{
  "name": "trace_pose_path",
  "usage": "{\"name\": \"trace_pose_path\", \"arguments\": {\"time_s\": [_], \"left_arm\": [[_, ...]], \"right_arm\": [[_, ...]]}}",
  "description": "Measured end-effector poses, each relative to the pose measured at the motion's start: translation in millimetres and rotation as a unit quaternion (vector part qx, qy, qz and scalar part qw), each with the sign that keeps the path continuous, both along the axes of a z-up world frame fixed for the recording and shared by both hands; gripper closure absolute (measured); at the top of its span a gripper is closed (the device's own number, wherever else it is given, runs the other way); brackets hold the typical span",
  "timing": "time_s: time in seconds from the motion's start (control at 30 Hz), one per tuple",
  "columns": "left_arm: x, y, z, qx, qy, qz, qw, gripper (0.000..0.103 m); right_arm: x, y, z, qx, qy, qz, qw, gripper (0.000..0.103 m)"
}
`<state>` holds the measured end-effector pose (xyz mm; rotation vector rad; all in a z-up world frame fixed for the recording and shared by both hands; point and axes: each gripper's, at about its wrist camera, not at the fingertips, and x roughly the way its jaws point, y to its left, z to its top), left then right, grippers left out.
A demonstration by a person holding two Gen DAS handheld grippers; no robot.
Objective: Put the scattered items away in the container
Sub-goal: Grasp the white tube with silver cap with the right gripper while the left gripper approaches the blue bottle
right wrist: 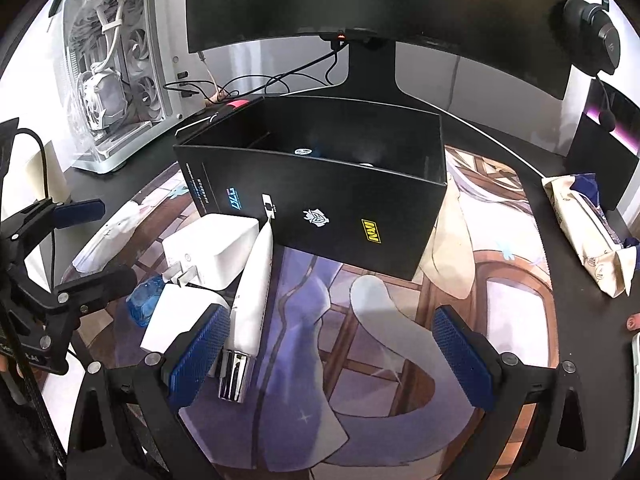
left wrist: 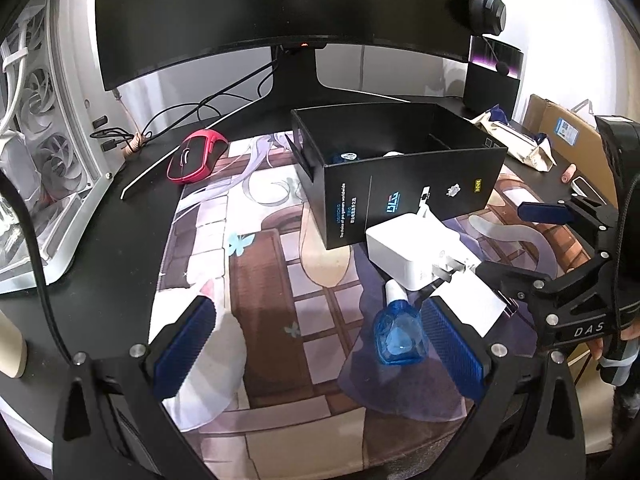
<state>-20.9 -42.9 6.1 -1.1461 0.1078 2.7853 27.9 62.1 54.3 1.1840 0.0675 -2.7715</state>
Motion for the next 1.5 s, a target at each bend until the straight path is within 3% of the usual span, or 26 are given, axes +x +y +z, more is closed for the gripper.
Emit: {"name": "trace_pose_path", "arguments": {"time_s": [0.83, 1.5], "left_arm": [[-2, -2, -2, 0.004, -0.004, -0.001, 1.0, 0.0], [-1, 1, -3, -0.001, -0.007, -0.005, 1.0, 0.0]], "right_arm": [[-14, 17, -12, 0.011, -0.036, -0.038, 0.999, 0.0], [-19, 14, -13, 0.021, -0.047, -0.002, 0.999, 0.001]]}}
